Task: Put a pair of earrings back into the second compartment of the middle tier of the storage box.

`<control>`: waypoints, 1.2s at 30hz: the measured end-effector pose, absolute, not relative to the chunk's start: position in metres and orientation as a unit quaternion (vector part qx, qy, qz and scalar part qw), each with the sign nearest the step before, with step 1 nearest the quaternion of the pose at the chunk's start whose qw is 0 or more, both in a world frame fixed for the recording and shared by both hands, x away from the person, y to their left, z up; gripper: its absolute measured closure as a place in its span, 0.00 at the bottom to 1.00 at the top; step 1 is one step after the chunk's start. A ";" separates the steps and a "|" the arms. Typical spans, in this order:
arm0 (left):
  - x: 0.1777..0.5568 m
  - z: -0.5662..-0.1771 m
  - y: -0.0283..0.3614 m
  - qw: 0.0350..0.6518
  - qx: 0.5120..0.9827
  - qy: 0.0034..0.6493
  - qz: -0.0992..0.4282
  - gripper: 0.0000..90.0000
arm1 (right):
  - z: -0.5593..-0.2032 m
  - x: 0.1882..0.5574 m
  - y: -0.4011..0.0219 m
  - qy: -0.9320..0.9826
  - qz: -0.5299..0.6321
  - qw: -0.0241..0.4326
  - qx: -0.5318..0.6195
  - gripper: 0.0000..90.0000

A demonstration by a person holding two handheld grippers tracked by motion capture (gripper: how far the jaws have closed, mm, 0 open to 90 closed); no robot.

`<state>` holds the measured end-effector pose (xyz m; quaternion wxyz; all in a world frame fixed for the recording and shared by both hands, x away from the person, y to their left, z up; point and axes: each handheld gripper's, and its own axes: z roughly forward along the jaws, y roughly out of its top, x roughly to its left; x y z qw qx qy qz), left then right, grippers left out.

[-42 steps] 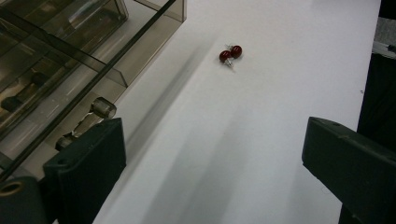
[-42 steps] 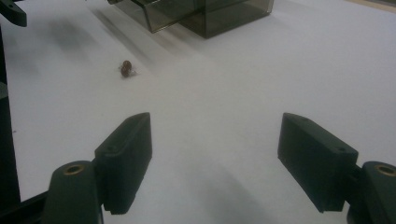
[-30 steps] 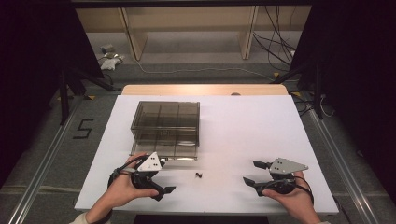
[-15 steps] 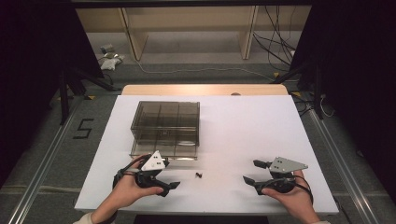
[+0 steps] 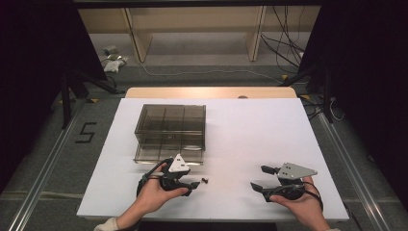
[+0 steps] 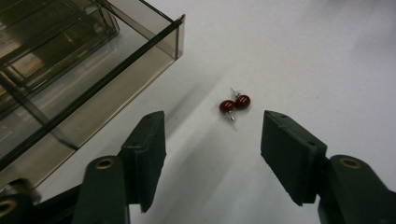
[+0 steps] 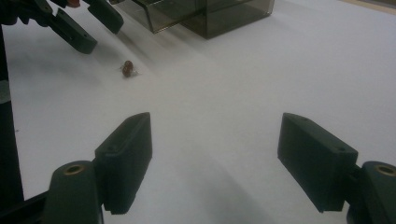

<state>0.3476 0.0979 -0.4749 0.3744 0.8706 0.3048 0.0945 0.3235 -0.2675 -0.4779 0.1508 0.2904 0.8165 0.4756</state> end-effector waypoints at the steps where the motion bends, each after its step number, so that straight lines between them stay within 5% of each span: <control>1: 0.348 -0.476 0.096 0.374 0.871 0.306 0.092 0.47 | -0.478 0.324 -0.267 0.816 0.476 0.151 0.291 0.30; 36: 0.355 -0.489 0.066 0.354 0.884 0.291 0.098 0.73 | -0.478 0.323 -0.268 0.818 0.473 0.152 0.289 0.30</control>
